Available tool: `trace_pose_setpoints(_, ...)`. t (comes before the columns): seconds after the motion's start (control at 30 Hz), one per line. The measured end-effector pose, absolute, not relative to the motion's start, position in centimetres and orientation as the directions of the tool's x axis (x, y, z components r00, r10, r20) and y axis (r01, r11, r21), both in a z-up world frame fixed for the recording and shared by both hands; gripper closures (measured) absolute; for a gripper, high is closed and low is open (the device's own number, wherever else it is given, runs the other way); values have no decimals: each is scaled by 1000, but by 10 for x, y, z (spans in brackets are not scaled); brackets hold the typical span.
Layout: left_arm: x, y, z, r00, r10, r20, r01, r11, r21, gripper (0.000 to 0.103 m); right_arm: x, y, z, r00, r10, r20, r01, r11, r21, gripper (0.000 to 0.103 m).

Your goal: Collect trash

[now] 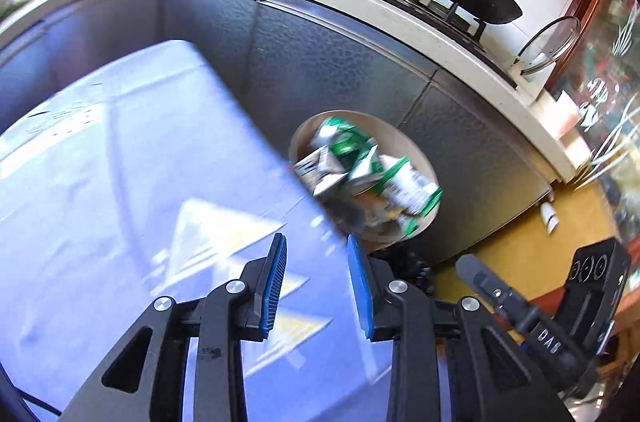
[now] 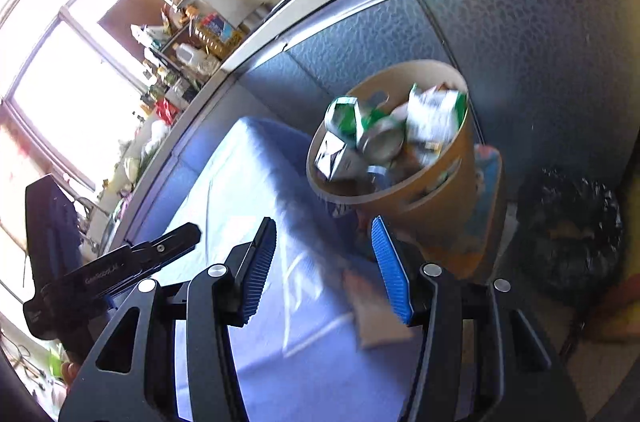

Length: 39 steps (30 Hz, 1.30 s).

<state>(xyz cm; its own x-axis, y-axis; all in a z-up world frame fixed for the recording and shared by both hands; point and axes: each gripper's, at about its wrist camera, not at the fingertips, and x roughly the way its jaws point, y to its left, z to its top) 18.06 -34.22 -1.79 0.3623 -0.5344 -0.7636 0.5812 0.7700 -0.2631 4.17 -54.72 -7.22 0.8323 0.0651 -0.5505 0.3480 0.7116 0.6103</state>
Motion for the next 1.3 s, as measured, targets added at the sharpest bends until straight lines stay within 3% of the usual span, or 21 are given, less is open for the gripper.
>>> trace_pose_setpoints(0.43,137,-205,-15,572,-412,-709,434,886,-165,72,40,-450,-57,809,82,-582,296,799,524,49)
trace_pose_setpoints(0.77,114,-156,-17,628,-369,-685,380,914,-144,70,29,-405,-40,805,38,-593,307,828,470,41)
trace_pose_setpoints(0.83,110,-152,-16,639,-372,-673,383,913,-140,42,26,-404,-40,804,31,-593,312,827,467,40)
trace_pose_setpoints(0.87,106,-150,-14,655,-375,-656,386,912,-136,23,24,-402,-40,803,25,-595,317,829,462,40)
trace_pose_setpoints(0.9,101,-149,-11,681,-375,-629,389,913,-123,18,24,-401,-40,801,20,-599,320,830,457,39)
trace_pose_setpoints(0.97,92,-151,-7,712,-360,-603,397,914,-78,16,22,-399,-40,796,16,-606,328,829,453,36)
trace_pose_setpoints(1.07,86,-155,-3,719,-367,-591,417,907,-56,4,18,-399,-40,796,2,-605,341,824,452,34)
trace_pose_setpoints(1.3,81,-153,3,745,-337,-576,391,920,-33,4,8,-404,-36,805,-27,-593,365,811,458,29)
